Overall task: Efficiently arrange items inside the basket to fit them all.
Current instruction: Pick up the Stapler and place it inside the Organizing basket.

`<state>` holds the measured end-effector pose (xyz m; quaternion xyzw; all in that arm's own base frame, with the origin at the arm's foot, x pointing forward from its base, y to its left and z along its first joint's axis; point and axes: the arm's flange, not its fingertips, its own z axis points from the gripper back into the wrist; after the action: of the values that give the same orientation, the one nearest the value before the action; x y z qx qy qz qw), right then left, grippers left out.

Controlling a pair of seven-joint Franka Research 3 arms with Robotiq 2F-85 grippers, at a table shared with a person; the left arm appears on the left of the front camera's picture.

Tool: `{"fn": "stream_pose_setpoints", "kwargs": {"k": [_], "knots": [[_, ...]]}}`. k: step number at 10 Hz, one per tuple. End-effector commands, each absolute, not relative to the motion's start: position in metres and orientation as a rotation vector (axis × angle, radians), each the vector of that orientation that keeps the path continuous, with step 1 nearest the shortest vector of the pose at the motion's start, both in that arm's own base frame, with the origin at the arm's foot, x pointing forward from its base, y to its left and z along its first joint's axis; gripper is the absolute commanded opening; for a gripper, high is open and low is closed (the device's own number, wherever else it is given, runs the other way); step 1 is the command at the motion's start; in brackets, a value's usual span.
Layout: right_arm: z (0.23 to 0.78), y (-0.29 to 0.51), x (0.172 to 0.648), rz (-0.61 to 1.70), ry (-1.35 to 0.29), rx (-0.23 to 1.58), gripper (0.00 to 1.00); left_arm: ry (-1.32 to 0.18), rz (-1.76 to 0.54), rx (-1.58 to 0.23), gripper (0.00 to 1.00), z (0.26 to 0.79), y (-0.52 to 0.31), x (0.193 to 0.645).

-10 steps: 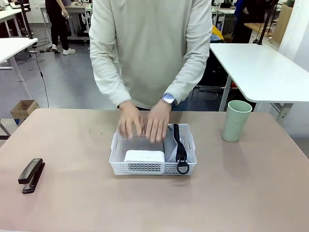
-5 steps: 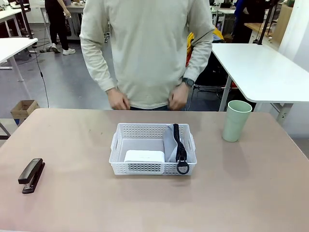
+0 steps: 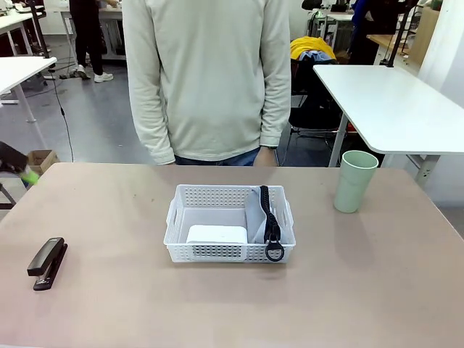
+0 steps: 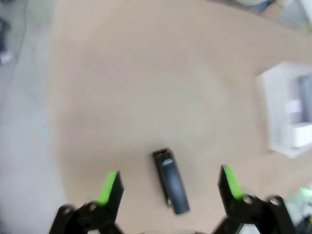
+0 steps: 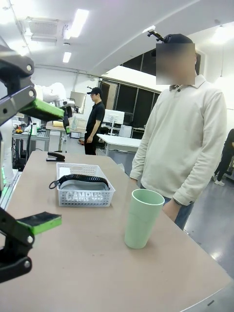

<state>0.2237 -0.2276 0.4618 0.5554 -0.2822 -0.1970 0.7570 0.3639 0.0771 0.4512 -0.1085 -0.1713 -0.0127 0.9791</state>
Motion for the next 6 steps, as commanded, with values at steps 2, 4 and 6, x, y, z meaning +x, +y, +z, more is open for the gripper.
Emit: {"fn": "stream_pose_setpoints", "kwargs": {"k": [2, 4, 6], "knots": [[0.462, -0.228, 0.225, -0.407, -0.647, 1.222, 1.0, -0.345, -0.026, -0.218, 1.0, 0.451, 0.077, 0.364], [0.462, -0.228, 0.225, -0.407, -0.647, 1.222, 1.0, -0.345, -0.026, -0.218, 1.0, 0.451, 0.077, 0.364], [0.462, -0.228, 0.225, -0.407, -0.647, 1.222, 1.0, -0.282, 0.038, -0.104, 1.0, 0.438, 0.053, 0.373]]}}
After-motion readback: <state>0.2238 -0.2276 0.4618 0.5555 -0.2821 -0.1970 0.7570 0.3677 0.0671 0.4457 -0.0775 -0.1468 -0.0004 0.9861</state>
